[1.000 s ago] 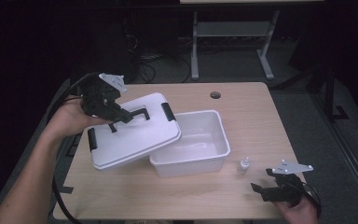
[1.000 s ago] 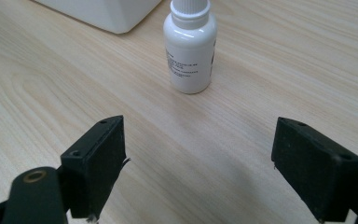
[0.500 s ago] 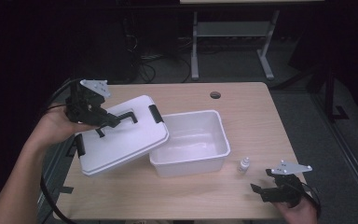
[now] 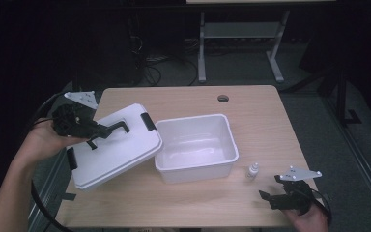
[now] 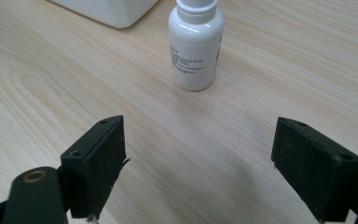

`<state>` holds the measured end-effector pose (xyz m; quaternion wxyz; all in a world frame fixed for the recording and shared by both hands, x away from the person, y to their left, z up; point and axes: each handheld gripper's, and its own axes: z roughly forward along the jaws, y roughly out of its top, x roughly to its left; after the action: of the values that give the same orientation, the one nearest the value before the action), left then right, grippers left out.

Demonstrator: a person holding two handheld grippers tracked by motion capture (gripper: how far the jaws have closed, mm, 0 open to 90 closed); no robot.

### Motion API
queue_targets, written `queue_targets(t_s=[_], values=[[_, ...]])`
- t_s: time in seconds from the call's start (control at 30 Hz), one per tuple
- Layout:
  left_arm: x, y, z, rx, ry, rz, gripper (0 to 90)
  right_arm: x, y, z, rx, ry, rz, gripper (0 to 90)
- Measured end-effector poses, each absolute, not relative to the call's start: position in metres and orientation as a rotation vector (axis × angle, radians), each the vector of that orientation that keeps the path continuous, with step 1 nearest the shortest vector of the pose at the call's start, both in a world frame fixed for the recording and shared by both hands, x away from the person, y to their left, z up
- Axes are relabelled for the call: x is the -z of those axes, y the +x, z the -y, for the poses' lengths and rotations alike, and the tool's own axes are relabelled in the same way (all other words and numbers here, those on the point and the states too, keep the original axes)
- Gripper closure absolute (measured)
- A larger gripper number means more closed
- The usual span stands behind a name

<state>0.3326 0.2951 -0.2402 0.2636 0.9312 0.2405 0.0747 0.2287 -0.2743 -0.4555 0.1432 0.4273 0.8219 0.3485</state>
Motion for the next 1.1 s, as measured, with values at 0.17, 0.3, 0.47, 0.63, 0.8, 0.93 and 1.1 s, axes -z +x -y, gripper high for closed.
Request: queue_targets(t_s=[0.17, 0.3, 0.47, 0.63, 0.8, 0.93, 1.1], values=[[0.249, 0.327, -0.304, -0.202, 2.515, -0.671, 84.4, 0.455, 0.228, 0.275, -1.007, 1.231, -2.364, 17.0], [0.253, 0.324, -0.31, -0.203, 2.511, -0.688, 84.4, 0.454, 0.228, 0.275, -1.004, 1.232, -2.363, 17.0], [0.258, 0.321, -0.32, -0.205, 2.506, -0.706, 84.4, 0.455, 0.228, 0.273, -0.998, 1.232, -2.368, 17.0], [0.261, 0.319, -0.328, -0.21, 2.495, -0.725, 84.4, 0.456, 0.229, 0.273, -0.99, 1.229, -2.377, 17.0], [0.266, 0.317, -0.336, -0.214, 2.489, -0.749, 84.4, 0.456, 0.229, 0.272, -0.986, 1.227, -2.38, 17.0], [0.269, 0.315, -0.34, -0.215, 2.487, -0.76, 84.4, 0.456, 0.229, 0.272, -0.982, 1.225, -2.381, 17.0], [0.276, 0.311, -0.348, -0.208, 2.476, -0.781, 84.4, 0.457, 0.229, 0.271, -0.977, 1.226, -2.384, 17.0]])
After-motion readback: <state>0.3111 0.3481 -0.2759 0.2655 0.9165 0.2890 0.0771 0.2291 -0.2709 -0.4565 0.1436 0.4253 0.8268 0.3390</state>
